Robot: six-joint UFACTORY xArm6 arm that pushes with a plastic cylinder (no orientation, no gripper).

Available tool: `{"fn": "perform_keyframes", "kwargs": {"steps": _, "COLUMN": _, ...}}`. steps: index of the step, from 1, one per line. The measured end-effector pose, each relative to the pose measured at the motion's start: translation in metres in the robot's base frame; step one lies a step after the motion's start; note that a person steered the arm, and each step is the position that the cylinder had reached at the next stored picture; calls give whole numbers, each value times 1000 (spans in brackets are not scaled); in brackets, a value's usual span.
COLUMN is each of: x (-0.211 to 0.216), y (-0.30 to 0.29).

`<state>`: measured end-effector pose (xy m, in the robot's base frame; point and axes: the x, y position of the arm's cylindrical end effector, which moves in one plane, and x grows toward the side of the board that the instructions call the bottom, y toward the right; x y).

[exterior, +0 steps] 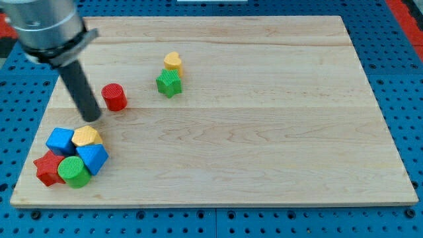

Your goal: Slide the yellow hexagon closer to the yellow hexagon

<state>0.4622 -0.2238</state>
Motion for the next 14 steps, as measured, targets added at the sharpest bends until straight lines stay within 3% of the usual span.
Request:
{"fn": "perform_keyframes", "kwargs": {"steps": 1, "x": -37, "y": -23}}
{"fn": "perform_keyframes", "kwargs": {"steps": 2, "x": -70, "y": 15}}
{"fn": "perform_keyframes", "kwargs": {"steps": 3, "x": -70, "y": 56}}
{"fn": "perform_keyframes", "kwargs": {"steps": 6, "x": -58, "y": 103}}
{"fn": "perform_keyframes", "kwargs": {"steps": 8, "x": -36, "y": 64}}
{"fn": "perform_keyframes", "kwargs": {"steps": 12, "x": -56, "y": 61}}
{"fn": "perform_keyframes", "kwargs": {"steps": 14, "x": -64, "y": 7}}
